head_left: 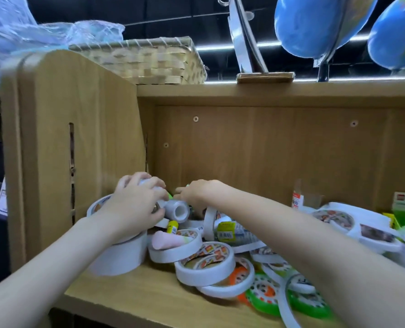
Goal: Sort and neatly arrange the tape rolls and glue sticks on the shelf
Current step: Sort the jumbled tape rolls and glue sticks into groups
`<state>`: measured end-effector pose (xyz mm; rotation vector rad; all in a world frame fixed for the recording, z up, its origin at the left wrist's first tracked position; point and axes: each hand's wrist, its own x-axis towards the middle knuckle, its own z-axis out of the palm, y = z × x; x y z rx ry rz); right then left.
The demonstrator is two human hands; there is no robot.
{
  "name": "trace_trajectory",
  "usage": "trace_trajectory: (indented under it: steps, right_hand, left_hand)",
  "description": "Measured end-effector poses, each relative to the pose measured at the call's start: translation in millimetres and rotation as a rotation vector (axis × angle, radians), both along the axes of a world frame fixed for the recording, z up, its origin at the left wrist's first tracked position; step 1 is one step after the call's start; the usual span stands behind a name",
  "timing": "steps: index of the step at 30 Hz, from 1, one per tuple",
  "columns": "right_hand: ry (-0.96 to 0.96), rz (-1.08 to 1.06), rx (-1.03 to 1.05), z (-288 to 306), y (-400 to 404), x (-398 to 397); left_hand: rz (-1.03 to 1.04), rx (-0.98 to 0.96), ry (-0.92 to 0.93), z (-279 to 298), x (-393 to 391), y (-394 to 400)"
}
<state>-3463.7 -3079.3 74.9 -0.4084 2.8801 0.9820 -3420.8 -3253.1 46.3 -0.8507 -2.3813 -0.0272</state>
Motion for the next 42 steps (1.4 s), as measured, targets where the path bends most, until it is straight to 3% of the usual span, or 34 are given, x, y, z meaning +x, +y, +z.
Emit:
trace_trajectory:
  steps: [3,8,12,16,22,24,26,31,34,35,36,38,39,42]
  right_hand:
    - [0.02,-0.02,-0.113,2.1,0.5,-1.6]
    - [0.101,0.111,-0.017,3.9,9.9,4.5]
    - [0.139,0.14,-0.136,9.4,27.3,13.6]
    - [0.101,0.153,-0.559,4.4,49.3,19.6]
    - [0.265,0.138,-1.075,24.1,75.2,39.5]
    - [0.212,0.173,-1.295,35.1,75.0,49.8]
    - [0.075,0.227,-1.485,43.1,68.6,60.9]
    - [-0.057,0.326,-1.648,43.2,41.1,60.0]
    - [-0.168,0.266,-1.818,44.3,43.3,47.5]
    - [-0.165,0.23,-1.802,44.7,48.2,40.3]
    - [-0.096,0.188,-1.658,44.5,52.3,32.9]
    - [0.109,0.142,-0.984,38.1,54.7,13.5]
    - [0.123,0.147,-0.713,31.6,50.5,5.2]
    - [0.014,0.159,-0.341,7.7,28.8,-14.4]
  left_hand:
    - [0.009,0.01,-0.02,0.8,-0.1,-0.4]
    - [-0.017,0.033,-0.051,3.4,2.5,1.7]
    - [-0.026,0.044,-0.057,0.9,0.8,1.1]
    - [-0.022,0.045,-0.057,0.9,0.3,0.9]
    - [-0.019,0.029,-0.17,9.3,3.1,1.6]
    - [-0.027,0.094,-0.25,22.3,4.3,2.4]
    - [-0.035,0.141,-0.21,36.8,2.6,6.9]
    - [-0.201,0.22,-0.365,52.7,-2.6,36.5]
    - [-0.132,0.169,-0.218,55.9,-11.9,39.4]
    - [-0.092,0.17,-0.173,57.6,-16.5,35.7]
    - [-0.049,0.176,-0.157,58.0,-22.5,30.6]
    - [0.007,0.179,-0.192,54.4,-33.4,20.7]
    - [0.012,0.198,-0.226,50.2,-37.7,17.5]
    - [-0.012,0.355,-0.237,38.2,-46.9,14.8]
